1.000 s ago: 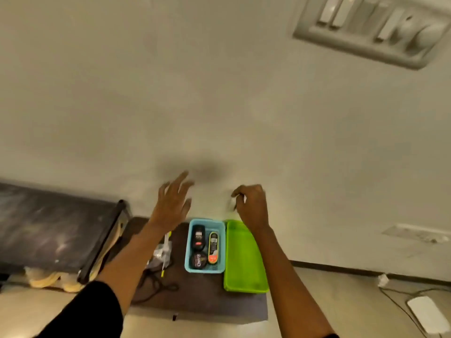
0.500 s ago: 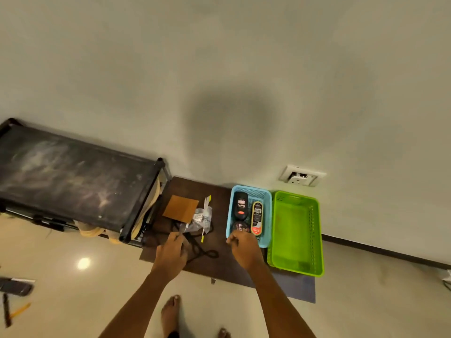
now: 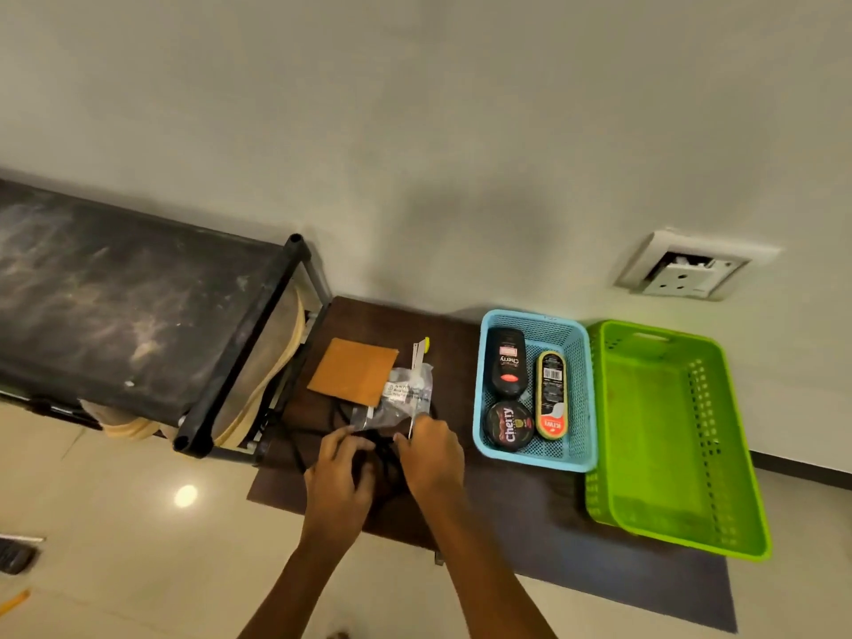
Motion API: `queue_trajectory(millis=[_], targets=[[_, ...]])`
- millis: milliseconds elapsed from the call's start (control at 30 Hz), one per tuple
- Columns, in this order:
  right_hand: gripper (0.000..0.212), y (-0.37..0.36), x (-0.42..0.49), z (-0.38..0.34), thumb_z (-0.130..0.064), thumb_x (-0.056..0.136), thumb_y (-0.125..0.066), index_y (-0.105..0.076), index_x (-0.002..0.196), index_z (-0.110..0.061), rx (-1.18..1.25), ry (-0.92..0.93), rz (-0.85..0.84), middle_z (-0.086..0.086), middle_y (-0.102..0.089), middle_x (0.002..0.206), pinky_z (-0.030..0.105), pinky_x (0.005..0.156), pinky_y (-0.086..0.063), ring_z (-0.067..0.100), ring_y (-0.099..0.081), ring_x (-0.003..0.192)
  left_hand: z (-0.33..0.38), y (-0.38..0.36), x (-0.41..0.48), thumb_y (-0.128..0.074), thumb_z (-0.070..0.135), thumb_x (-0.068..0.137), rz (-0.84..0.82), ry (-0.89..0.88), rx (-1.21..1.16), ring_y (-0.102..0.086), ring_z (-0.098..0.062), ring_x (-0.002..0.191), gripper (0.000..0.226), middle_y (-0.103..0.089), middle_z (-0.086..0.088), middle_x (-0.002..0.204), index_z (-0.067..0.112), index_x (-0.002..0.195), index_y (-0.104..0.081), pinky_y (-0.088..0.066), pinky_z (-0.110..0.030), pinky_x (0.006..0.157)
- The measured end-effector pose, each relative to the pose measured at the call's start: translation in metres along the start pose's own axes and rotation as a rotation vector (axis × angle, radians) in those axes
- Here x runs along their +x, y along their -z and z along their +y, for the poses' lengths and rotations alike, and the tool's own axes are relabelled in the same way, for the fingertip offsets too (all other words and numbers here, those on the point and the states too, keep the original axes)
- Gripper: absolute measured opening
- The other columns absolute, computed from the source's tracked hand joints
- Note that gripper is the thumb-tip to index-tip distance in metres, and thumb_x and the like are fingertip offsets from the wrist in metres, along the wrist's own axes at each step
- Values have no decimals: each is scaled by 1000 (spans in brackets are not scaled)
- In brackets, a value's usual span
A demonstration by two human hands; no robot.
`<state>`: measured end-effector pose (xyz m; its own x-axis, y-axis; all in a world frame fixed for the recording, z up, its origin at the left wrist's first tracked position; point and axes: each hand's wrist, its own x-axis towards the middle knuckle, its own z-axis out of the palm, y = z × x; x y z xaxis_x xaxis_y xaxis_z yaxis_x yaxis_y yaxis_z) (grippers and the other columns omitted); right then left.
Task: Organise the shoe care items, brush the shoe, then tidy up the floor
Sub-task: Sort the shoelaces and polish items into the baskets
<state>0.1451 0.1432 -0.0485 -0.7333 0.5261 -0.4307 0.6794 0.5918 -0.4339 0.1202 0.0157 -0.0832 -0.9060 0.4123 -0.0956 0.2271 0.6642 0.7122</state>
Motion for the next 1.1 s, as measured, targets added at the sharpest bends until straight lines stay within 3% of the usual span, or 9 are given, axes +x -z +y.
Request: queue_trajectory(millis=[67,167,300,433,567,833,1000,1100], targets=[[35,-16,10,5,-33,95,-52,-50,121,-11,-16,14,59,8,-59,119,32,85,-48,22,-60,107,-13,-16,-1,-63,0,82,94,-63,-31,-51,-18,113,38,-46,7,123,33,97,-51,-40,-47,97],[37,-33,19,12,-36,97,-46,-45,125,-12,-13,45,166,7,-54,122,29,83,-47,22,-59,107,-29,-39,-1,-52,19,82,229,-168,-56,-42,-3,113,25,-45,14,120,35,101,-53,-35,-39,94],[26,-53,26,24,-30,98,-43,-50,116,-13,80,93,342,6,-57,111,27,73,-45,21,-61,96,-44,-59,-2,-42,28,82,306,-214,8,-45,-8,112,32,-54,1,118,18,107,-59,-34,-35,88],[18,-75,30,27,-13,76,-73,-60,87,-8,138,188,623,7,-60,73,17,47,-32,18,-60,54,-44,-65,-4,-40,30,83,334,-255,150,-46,-11,105,28,-56,1,114,21,104,-57,-32,-31,84],[20,-91,33,37,-7,72,-77,-62,85,-8,135,270,785,5,-58,69,14,46,-33,13,-57,51,-49,-68,-6,-40,31,83,352,-303,245,-44,-10,100,26,-56,3,112,24,101,-57,-33,-31,81],[21,-93,39,42,-6,71,-76,-56,77,-10,113,328,832,3,-54,64,3,46,-8,12,-52,46,-48,-72,-8,-38,30,82,370,-346,308,-45,-12,100,25,-57,4,112,25,100,-55,-35,-30,78],[15,-94,37,44,-8,77,-70,-56,80,-10,128,339,825,4,-55,68,14,44,-26,15,-54,50,-43,-72,-9,-38,29,82,364,-350,348,-53,-17,98,27,-59,3,109,22,99,-58,-40,-31,78],[13,-91,34,42,-8,80,-67,-55,78,-9,133,346,828,5,-56,66,16,44,-26,17,-55,50,-41,-70,-11,-38,29,82,351,-347,355,-56,-19,95,28,-59,2,107,21,99,-59,-44,-34,76]])
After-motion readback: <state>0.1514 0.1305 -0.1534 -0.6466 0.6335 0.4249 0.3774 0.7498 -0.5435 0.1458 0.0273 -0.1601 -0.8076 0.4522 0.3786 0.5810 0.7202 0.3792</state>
